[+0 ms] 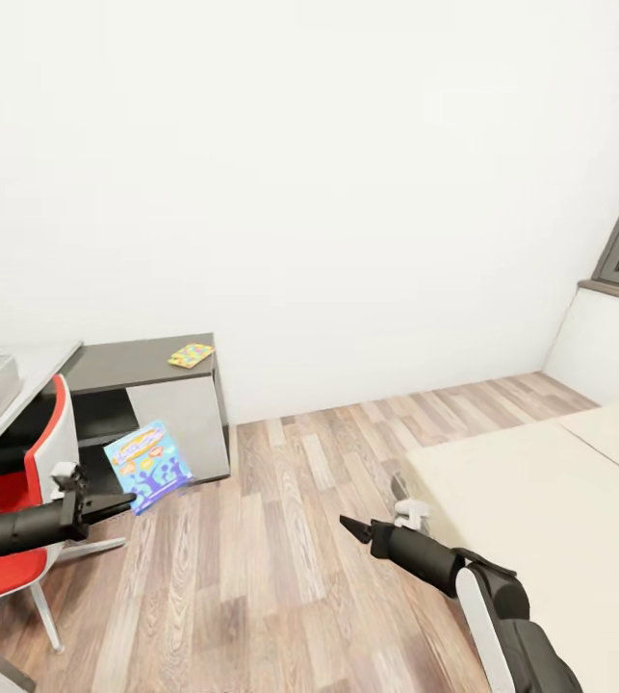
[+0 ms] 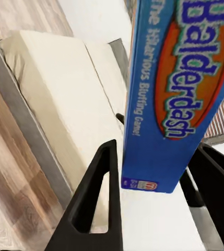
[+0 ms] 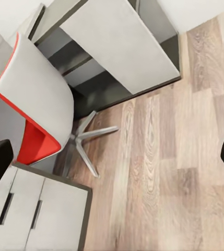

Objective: Put all the toys in the child's room - the three board games (two on the bed and one on the table), the two jigsaw puzzles on the table, and the tennis ball on the table - inside the toy box on the table in the child's room.

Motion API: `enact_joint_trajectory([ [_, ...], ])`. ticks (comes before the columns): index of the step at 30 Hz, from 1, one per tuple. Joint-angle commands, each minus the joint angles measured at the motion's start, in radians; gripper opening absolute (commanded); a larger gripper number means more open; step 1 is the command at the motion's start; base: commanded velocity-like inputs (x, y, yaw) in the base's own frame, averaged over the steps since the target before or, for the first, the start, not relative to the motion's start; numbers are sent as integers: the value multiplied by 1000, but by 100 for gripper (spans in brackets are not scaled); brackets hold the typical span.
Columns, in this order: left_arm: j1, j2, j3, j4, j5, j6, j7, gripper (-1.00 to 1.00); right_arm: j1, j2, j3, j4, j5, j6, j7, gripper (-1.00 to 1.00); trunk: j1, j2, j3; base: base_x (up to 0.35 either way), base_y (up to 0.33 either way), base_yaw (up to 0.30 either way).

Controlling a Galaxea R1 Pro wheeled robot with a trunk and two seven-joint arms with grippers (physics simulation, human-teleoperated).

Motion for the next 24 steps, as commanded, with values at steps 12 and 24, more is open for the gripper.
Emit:
enact_joint_trajectory([
  [12,33,126,14,-59,0,4,-170,-100,22,-2,-16,-123,-19,13,178,100,-42,77,26,0,0,279],
  [24,36,127,28,-41,3,-56,-170,-100,24,-1,-67,-121,-19,10,227,100,-42,77,22,1,0,181],
])
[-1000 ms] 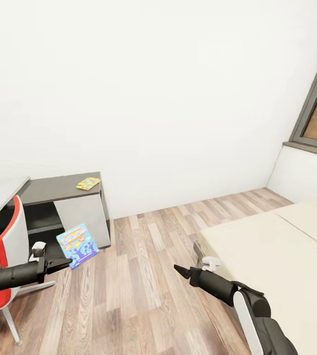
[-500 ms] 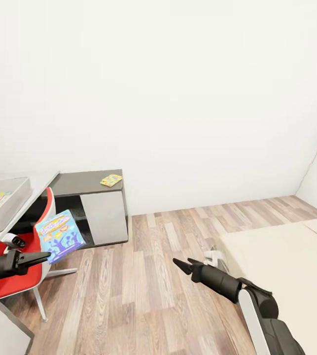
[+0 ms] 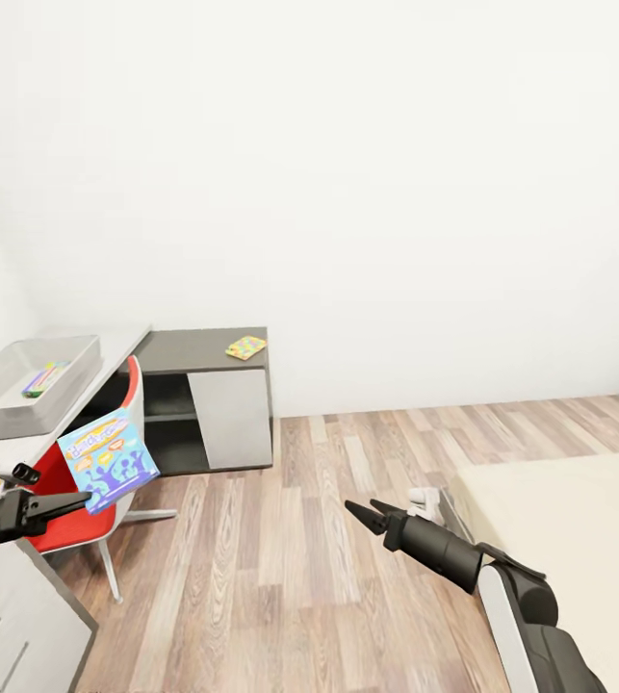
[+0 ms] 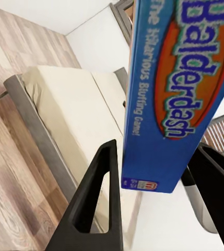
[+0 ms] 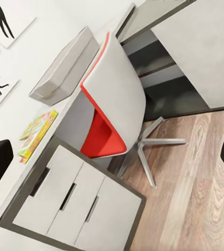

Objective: Put all the toys in the child's room - the three board games (two on the bed and one on the table), the two jigsaw puzzles on the table, and the tennis ball on the table - inside the toy box on the table in the child's room.

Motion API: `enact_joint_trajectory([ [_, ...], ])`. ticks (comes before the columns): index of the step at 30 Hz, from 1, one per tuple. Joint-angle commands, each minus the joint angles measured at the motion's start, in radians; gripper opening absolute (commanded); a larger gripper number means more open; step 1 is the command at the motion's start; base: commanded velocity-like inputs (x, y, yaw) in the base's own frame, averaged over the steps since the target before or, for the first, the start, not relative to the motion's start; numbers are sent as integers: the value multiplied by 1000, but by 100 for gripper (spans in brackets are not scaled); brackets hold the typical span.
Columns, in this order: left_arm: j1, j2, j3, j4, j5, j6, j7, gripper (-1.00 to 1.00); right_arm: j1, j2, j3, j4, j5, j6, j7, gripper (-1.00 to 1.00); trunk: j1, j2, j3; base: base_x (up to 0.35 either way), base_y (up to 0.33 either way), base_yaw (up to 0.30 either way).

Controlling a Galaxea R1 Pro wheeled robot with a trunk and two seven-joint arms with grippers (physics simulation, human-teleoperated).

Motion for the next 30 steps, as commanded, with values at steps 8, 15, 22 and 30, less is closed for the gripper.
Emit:
enact_joint_trajectory([
  [8,-1,-4,0,5,1,1,-4,-100,-1,2,-5,3,8,3,-8,100,0,-1,-1,218,0,6],
  [15,-1,-6,0,5,1,-2,-4,-100,-1,2,-4,9,8,-45,-11,100,0,-1,-1,316,0,11],
  [22,-1,-7,0,5,1,-3,-4,-100,-1,3,2,9,13,-56,-12,100,0,-1,4,322,0,186],
  [30,-1,-10,0,5,1,-2,-4,-100,-1,4,6,9,14,-56,-14,100,0,-1,6,327,0,126],
])
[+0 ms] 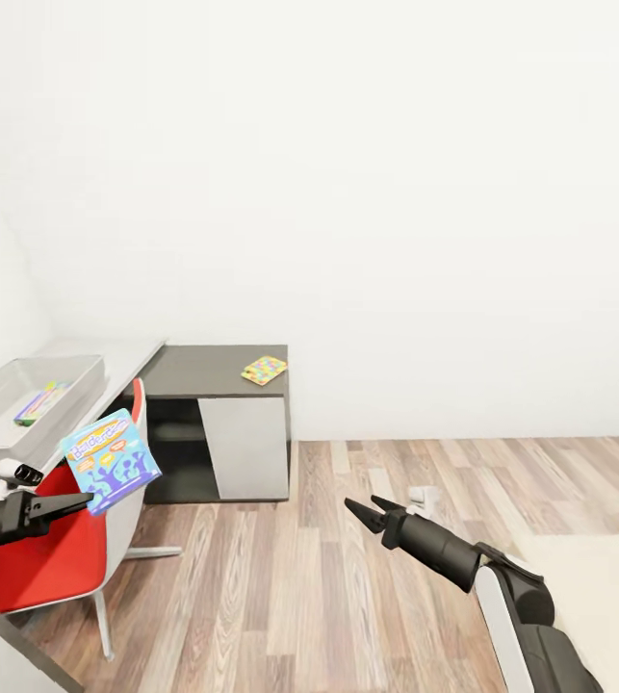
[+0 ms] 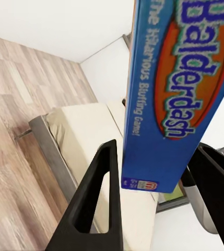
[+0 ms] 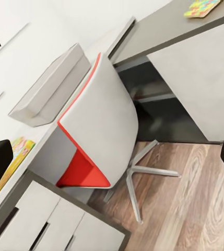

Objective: Put all the toys in the child's room - the three board games (two on the bed and one on the table), the two jigsaw puzzles on the table, and the tennis ball on the table - inside the toy box on the table in the child's room.

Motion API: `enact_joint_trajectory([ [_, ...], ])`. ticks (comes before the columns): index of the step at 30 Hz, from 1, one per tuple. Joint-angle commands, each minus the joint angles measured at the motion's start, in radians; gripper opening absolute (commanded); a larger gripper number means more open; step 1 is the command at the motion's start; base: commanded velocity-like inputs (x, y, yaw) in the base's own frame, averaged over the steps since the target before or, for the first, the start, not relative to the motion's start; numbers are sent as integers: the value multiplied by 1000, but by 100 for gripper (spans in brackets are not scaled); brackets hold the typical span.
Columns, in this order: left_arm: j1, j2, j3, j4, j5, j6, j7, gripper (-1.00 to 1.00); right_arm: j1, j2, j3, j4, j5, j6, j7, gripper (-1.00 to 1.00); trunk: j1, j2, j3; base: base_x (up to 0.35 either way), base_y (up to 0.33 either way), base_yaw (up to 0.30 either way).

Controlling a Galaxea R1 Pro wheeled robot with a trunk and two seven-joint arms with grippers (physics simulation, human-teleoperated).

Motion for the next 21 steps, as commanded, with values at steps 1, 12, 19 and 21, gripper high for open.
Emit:
enact_joint_trajectory([
  [1,-1,0,0,0,2,10,-4,-100,-1,1,-2,0,-3,7,2,100,1,-1,-1,330,0,12],
  [12,-1,-1,0,0,2,9,-4,-100,-1,0,-4,0,-2,5,0,100,1,-1,-1,330,0,6],
  [19,-1,-1,0,0,2,9,-4,-100,-1,0,-1,0,-2,5,0,100,1,-1,0,308,0,200],
  [21,-1,-1,0,0,2,9,-4,-100,-1,0,-1,0,-1,6,0,100,1,-1,0,151,0,277],
])
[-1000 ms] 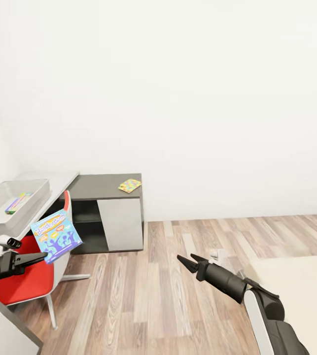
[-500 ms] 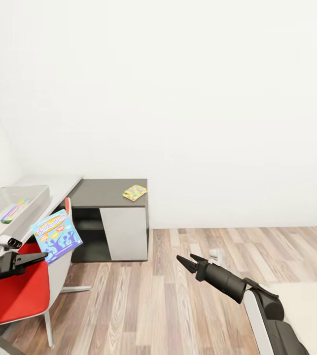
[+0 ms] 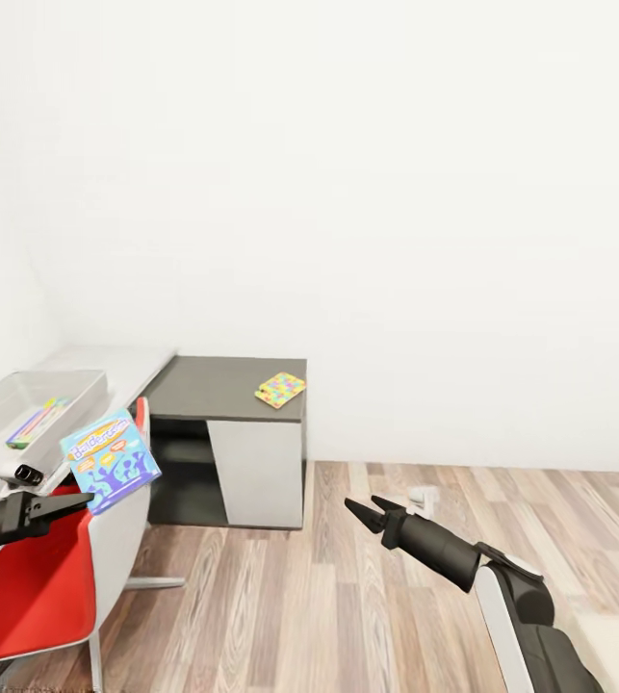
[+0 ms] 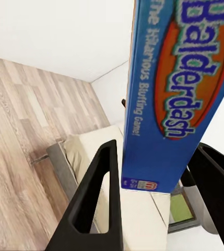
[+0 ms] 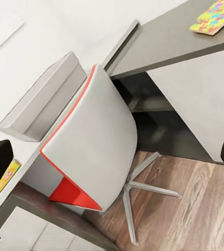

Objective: Put all the toys in the child's room - the three board games (two on the bed and one on the table), the two jigsaw puzzles on the table, and the tennis ball on the table - inside the toy box on the table in the child's room.

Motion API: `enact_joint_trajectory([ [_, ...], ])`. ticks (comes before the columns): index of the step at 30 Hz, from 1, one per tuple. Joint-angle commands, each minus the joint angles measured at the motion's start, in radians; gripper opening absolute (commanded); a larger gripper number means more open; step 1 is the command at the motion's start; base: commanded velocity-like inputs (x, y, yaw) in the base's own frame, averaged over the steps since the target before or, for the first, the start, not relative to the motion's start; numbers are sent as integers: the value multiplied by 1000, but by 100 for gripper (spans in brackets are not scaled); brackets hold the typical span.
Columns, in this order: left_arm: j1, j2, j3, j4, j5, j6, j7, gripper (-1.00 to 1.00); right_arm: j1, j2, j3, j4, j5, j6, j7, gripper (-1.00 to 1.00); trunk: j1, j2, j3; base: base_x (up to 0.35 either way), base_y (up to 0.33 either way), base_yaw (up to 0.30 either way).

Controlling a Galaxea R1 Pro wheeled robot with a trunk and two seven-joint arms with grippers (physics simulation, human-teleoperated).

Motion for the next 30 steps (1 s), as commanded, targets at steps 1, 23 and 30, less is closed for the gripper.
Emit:
enact_joint_trajectory([
  [1,-1,0,-1,0,1,10,-4,-100,-1,1,-2,-1,-3,7,3,100,0,-1,-1,75,0,283],
  [23,-1,-3,-1,0,1,10,-4,-100,-2,1,-1,-1,-4,7,4,100,0,-1,-1,65,12,273],
  [30,-1,-3,-1,0,1,10,-4,-100,-2,1,-1,-2,-5,7,4,100,0,-1,-1,303,40,33],
])
